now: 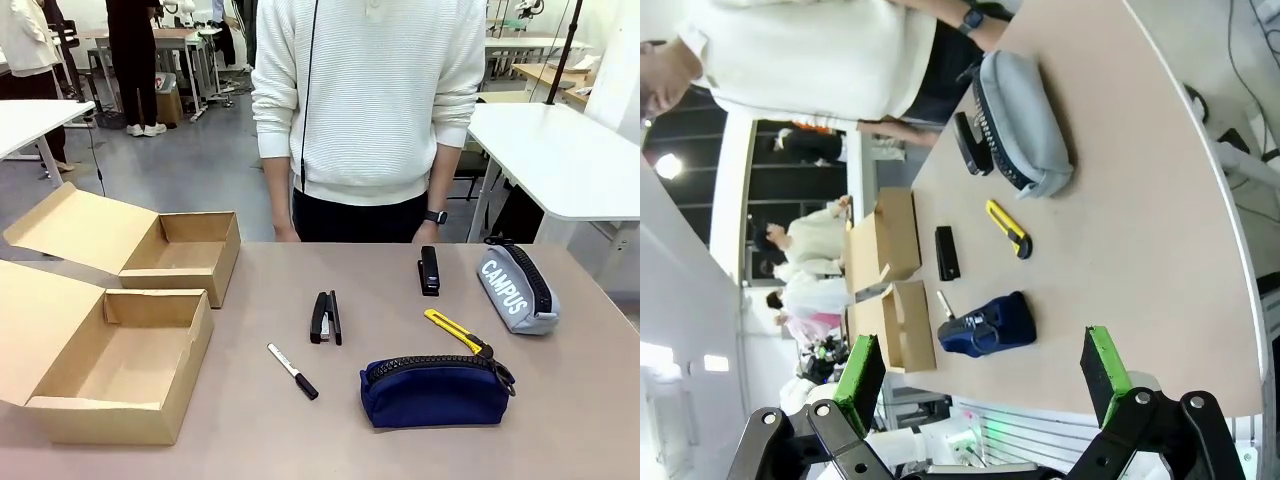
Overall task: Place items inside the box.
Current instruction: Pick up a Pencil pouch or Stapler and place it inside the Mailer Box closest to the robot.
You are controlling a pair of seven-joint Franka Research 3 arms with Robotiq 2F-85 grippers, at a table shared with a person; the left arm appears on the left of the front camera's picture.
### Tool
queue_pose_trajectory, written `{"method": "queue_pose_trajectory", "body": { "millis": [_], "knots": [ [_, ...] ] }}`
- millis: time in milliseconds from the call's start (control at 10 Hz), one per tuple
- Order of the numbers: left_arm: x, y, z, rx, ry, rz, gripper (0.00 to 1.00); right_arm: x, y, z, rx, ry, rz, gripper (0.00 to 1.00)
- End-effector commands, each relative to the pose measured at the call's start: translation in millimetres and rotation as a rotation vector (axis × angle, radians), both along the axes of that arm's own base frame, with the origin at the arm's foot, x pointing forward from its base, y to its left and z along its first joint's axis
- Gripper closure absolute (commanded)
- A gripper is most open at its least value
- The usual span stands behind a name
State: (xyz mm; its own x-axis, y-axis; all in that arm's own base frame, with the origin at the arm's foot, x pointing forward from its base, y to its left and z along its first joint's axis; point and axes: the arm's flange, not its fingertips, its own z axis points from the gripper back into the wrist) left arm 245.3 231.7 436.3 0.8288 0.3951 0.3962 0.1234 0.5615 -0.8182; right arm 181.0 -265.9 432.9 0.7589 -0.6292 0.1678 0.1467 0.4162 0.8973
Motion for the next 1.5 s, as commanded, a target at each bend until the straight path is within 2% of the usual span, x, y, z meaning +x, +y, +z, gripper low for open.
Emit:
{"method": "queue_pose_trajectory", "body": {
  "millis": [0,100,200,300,400,500,600,700,800,900,1000,1100,1200,1300,1400],
  "knots": [
    [-6,5,2,0.023,-0.024,-0.016,0.00,-5,-2,4,-0.012,-0.035,0.008,0.00],
    [-6,5,2,0.023,-0.024,-0.016,0.00,0,0,0,0.000,0.000,0.000,0.00],
    [-6,5,2,0.023,-0.024,-0.016,0.00,18,48,26,-0.263,-0.156,0.163,0.00],
    [-6,5,2,0.023,-0.024,-0.016,0.00,35,115,60,-0.521,-0.245,0.383,0.00],
    [-6,5,2,0.023,-0.024,-0.016,0.00,34,185,90,-0.732,-0.412,0.693,0.00],
    [-6,5,2,0.023,-0.024,-0.016,0.00,24,230,98,-0.844,-0.528,0.967,0.00],
    [-6,5,2,0.023,-0.024,-0.016,0.00,12,271,92,-1.021,-0.569,1.167,0.00],
    [-6,5,2,0.023,-0.024,-0.016,0.00,-4,303,77,-1.194,-0.624,1.281,0.00],
    [-6,5,2,0.023,-0.024,-0.016,0.00,-22,315,67,-1.304,-0.710,1.326,0.00],
    [-6,5,2,0.023,-0.024,-0.016,0.00,25,266,139,-0.671,-0.138,0.724,0.00],
    [-6,5,2,0.023,-0.024,-0.016,0.00,25,266,139,-0.671,-0.138,0.724,0.00],
    [-6,5,2,0.023,-0.024,-0.016,0.00,7,311,139,-0.791,-0.150,0.862,0.00],
    [-6,5,2,0.023,-0.024,-0.016,0.00,10,325,128,-0.716,-0.213,1.185,0.00],
    [-6,5,2,0.023,-0.024,-0.016,0.00,-4,335,122,-0.625,-0.188,1.368,0.00],
    [-6,5,2,0.023,-0.024,-0.016,0.00,-34,334,116,-0.688,-0.131,1.526,0.00]
  ]
}}
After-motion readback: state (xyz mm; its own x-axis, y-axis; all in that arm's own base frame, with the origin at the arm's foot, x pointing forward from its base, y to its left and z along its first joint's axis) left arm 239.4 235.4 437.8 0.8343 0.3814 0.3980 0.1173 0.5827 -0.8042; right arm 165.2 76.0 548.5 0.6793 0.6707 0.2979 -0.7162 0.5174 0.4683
